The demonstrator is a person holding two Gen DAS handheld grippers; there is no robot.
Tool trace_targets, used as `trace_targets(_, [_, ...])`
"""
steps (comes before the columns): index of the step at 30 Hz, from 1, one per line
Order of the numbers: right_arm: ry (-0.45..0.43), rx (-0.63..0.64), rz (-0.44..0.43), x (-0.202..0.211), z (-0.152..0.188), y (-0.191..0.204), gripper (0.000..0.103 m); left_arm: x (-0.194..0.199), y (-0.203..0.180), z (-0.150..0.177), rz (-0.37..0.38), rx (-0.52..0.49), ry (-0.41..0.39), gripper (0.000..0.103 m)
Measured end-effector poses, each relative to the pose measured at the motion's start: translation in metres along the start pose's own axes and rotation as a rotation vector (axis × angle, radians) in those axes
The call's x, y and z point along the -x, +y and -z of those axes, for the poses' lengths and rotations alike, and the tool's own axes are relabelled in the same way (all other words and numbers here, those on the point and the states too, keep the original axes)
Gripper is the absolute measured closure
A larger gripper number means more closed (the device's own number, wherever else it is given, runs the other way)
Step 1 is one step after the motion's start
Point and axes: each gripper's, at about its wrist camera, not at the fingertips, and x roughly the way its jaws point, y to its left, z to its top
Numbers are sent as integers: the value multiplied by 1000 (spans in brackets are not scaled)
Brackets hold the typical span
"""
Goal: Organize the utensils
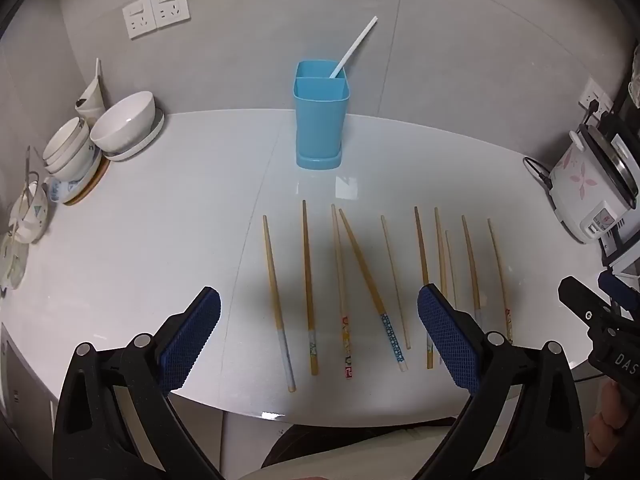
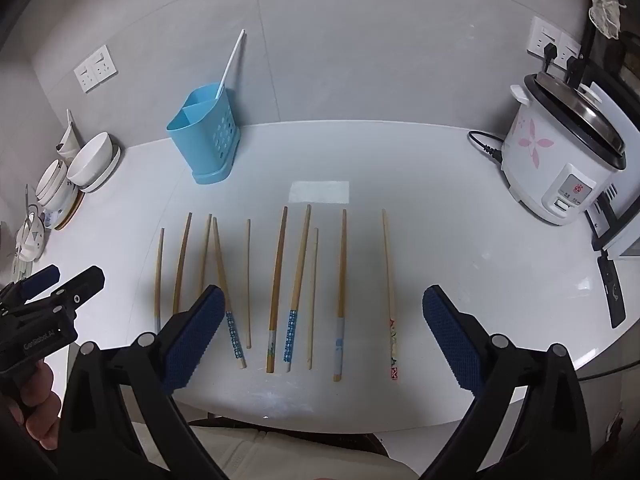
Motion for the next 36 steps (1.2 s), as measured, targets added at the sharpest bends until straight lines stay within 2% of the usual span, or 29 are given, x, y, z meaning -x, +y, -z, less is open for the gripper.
trace_targets(12, [24,1,-8,0,-1,-2,8,6,-9,-9,9,-15,4,6])
trace_targets(36, [28,-6,-7,-4,5,-2,8,2,-7,5,22,-14,11,6])
